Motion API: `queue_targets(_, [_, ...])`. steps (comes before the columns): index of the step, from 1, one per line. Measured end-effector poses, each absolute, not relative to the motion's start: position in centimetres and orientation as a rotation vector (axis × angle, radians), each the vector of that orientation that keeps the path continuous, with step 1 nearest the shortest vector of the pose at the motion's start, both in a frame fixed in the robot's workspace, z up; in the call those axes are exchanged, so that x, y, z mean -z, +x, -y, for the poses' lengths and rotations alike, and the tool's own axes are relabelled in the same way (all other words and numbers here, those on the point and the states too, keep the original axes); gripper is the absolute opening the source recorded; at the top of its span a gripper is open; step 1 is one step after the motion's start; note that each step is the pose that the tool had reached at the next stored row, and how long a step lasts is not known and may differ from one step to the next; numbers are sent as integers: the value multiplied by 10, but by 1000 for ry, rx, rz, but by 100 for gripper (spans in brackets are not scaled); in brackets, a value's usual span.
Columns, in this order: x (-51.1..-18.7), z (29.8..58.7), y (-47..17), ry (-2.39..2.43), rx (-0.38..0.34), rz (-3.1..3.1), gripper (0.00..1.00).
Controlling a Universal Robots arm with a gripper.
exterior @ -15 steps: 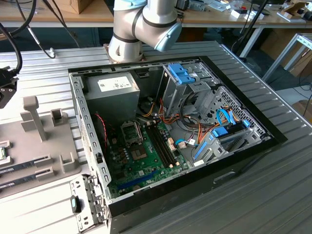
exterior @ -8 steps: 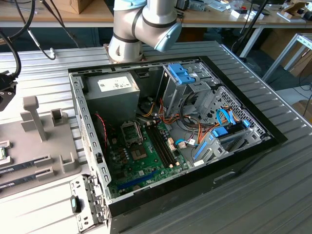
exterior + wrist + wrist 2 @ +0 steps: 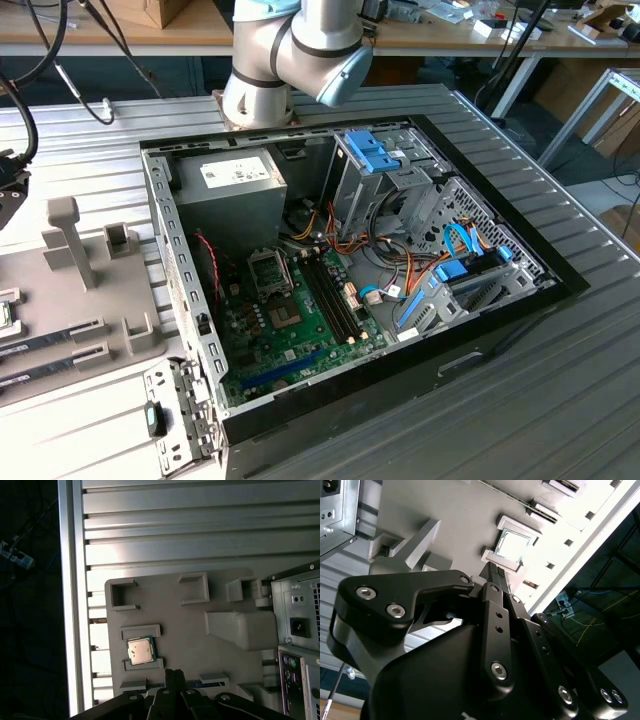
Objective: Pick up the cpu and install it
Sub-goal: 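Reach for the cpu, then pick up the cpu and move it towards the insertion slot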
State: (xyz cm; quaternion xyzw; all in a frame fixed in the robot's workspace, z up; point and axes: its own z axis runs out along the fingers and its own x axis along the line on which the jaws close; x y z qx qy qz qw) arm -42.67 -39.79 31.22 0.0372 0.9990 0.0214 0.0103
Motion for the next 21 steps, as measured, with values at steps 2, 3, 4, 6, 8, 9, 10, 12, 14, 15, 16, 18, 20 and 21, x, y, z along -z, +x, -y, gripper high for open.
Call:
queue_targets(2, [-312, 398, -427, 116, -67, -3118, 11])
queue_targets(3, [-312, 398, -427, 116, -67, -3118, 11])
queue_targets(4, [-312, 398, -427, 116, -67, -3118, 11])
queue_targets(6, [-312, 398, -427, 116, -67, -3118, 11])
queue_targets(8, [-312, 398, -427, 116, -67, -3118, 11])
queue_targets(9, [-312, 398, -427, 116, -67, -3118, 11])
queue_targets(10, [-312, 398, -427, 116, -67, -3118, 11])
queue_targets(12, [-312, 398, -427, 116, -67, -3118, 11])
queue_targets(14, [-312, 398, -427, 116, -67, -3118, 11])
queue_targets(15, [-312, 398, -427, 116, -67, -3118, 17])
queue_targets(16, [-312, 398, -427, 116, -67, -3118, 24])
queue_targets(18, [-312, 398, -427, 116, -67, -3118, 36])
queue_targets(20, [-312, 398, -427, 116, -67, -3118, 42])
queue_targets(21, [-312, 398, -427, 116, -67, -3118, 42])
